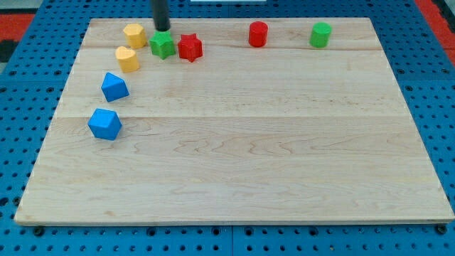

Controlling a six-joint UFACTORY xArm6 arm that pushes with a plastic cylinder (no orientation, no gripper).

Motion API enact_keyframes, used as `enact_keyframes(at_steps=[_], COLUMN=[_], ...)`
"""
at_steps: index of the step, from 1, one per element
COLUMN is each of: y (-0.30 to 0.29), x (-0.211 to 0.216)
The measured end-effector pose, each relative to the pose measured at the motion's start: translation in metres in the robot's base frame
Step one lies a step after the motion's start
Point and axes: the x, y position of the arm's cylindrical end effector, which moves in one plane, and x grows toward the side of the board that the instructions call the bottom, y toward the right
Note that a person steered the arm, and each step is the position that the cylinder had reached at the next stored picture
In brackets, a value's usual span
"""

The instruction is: Move red star vertically below red circle

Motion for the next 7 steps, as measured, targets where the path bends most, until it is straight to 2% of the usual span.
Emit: enact_keyframes(at_steps=[2, 4, 5, 7], y=[0.005, 0.112, 0.146, 0.146], x=[0.033, 0.050, 0.071, 0.085])
